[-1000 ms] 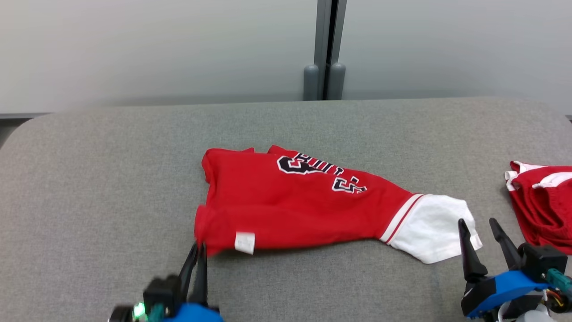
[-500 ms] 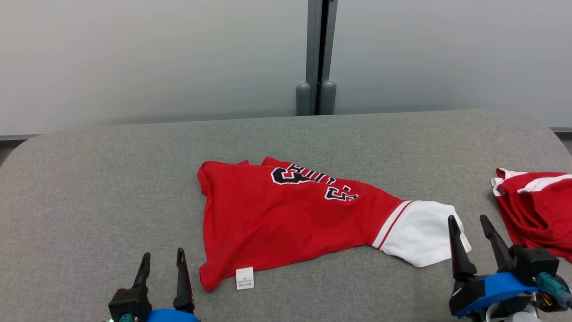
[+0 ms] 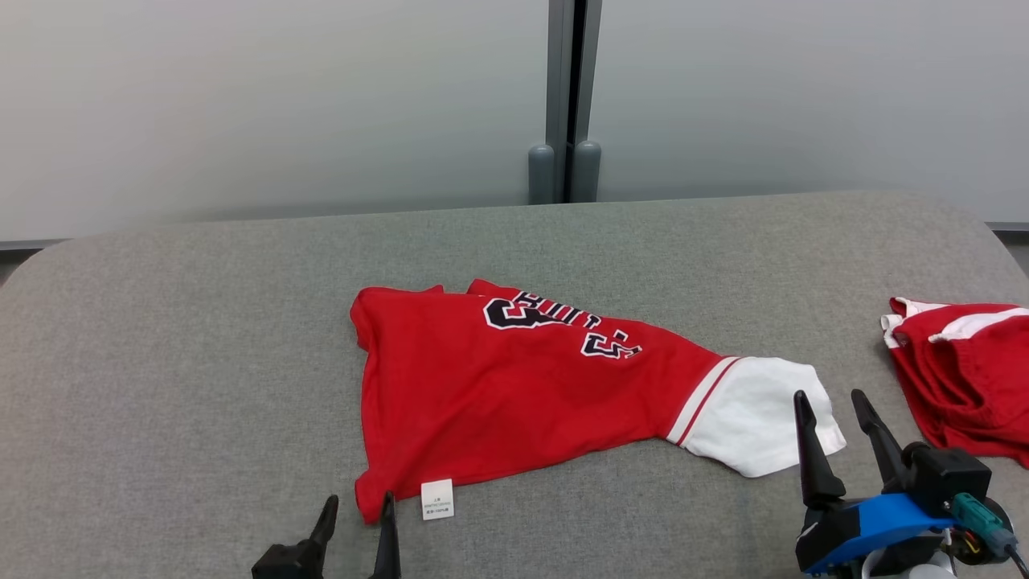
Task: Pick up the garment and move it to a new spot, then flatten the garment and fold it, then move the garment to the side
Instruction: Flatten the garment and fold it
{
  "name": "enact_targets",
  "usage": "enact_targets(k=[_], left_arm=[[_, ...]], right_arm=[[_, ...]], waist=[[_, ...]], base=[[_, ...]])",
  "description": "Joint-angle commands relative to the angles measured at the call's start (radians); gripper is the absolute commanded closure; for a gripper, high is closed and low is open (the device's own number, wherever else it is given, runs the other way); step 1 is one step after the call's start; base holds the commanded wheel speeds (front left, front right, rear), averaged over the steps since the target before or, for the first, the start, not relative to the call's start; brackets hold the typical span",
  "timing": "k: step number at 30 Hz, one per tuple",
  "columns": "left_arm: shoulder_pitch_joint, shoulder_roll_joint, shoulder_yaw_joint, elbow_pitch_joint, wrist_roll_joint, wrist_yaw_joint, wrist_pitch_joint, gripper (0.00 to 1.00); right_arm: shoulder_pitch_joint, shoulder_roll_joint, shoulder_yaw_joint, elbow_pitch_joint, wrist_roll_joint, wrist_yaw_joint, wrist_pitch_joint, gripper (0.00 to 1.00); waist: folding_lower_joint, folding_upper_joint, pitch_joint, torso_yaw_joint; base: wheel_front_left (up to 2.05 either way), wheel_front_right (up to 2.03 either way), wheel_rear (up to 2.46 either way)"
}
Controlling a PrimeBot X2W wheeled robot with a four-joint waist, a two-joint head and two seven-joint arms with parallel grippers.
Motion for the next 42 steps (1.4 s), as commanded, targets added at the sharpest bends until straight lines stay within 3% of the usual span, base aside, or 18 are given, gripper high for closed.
enact_targets(k=[1, 7, 13, 14, 15, 16, 17, 18, 25, 37, 38, 39, 42], left_arm=[[0.010, 0.001, -0.001, 0.010, -0.013, -0.004, -0.003, 0.00], [-0.040, 0.000, -0.045, 0.108, -0.095, -0.024, -0.003, 0.00], [-0.075, 0.001, -0.045, 0.103, -0.098, -0.030, -0.003, 0.00], [-0.077, 0.000, -0.045, 0.104, -0.096, -0.032, -0.003, 0.08], [-0.081, 0.000, -0.044, 0.104, -0.094, -0.033, -0.003, 0.29], [-0.087, 0.000, -0.043, 0.101, -0.091, -0.034, -0.003, 0.67], [-0.092, 0.000, -0.040, 0.095, -0.093, -0.036, -0.003, 0.96], [-0.094, 0.000, -0.037, 0.088, -0.091, -0.036, -0.003, 1.00], [-0.086, 0.000, -0.036, 0.054, -0.056, -0.040, -0.003, 1.00], [-0.137, 0.000, -0.077, 0.051, -0.018, -0.060, -0.003, 1.00], [-0.138, 0.000, -0.079, 0.052, -0.017, -0.060, -0.003, 1.00], [-0.142, 0.000, -0.080, 0.053, -0.017, -0.060, -0.003, 1.00], [-0.152, 0.000, -0.074, 0.040, -0.024, -0.054, -0.003, 1.00]], right_arm=[[0.014, 0.003, 0.000, 0.004, -0.007, 0.000, -0.003, 0.00], [-0.001, -0.007, -0.001, 0.018, -0.007, 0.000, -0.003, 0.00], [-0.022, -0.022, -0.008, 0.027, -0.001, 0.000, -0.003, 0.00], [-0.024, -0.023, -0.009, 0.030, -0.001, 0.000, -0.003, 0.00], [-0.025, -0.025, -0.013, 0.035, -0.002, 0.000, -0.003, 0.00], [-0.028, -0.025, -0.019, 0.041, 0.000, 0.000, -0.003, 0.00], [-0.031, -0.027, -0.022, 0.044, 0.001, 0.000, -0.003, 0.00], [-0.033, -0.028, -0.026, 0.049, 0.001, 0.000, -0.003, 0.00], [-0.071, -0.035, -0.088, 0.156, -0.002, 0.000, -0.003, 0.00], [-0.226, -0.056, -0.198, 0.465, -0.108, 0.000, -0.002, 0.00], [-0.234, -0.058, -0.205, 0.504, -0.120, 0.000, 0.000, 0.14], [-0.243, -0.057, -0.211, 0.531, -0.127, 0.000, 0.001, 1.00], [-0.266, -0.049, -0.203, 0.560, -0.122, 0.000, 0.003, 1.00]], waist=[[0.0000, 0.0001, 0.002, 0.000], [0.0000, 0.0001, 0.033, -0.009], [0.0000, 0.0001, 0.072, -0.015], [0.0000, 0.0001, 0.077, -0.016], [0.0000, 0.0001, 0.082, -0.017], [0.0000, 0.0001, 0.087, -0.017], [0.0000, 0.0001, 0.092, -0.017], [0.0000, 0.0001, 0.095, -0.016], [0.0000, 0.0001, 0.123, 0.003], [0.0000, 0.0001, 0.170, 0.061], [0.0000, 0.0001, 0.171, 0.062], [0.0000, 0.0001, 0.172, 0.064], [0.0000, 0.0001, 0.172, 0.064]], base=[[0.00, 0.00, 0.00], [0.00, 0.00, 0.00], [0.00, 0.00, 0.00], [0.00, 0.00, 0.00], [0.00, 0.00, 0.00], [0.00, 0.00, 0.00], [0.00, 0.00, 0.00], [0.00, 0.00, 0.00], [0.00, 0.00, 0.00], [0.00, 0.00, 0.00], [0.00, 0.00, 0.00], [0.00, 0.00, 0.00], [0.00, 0.00, 0.00]])
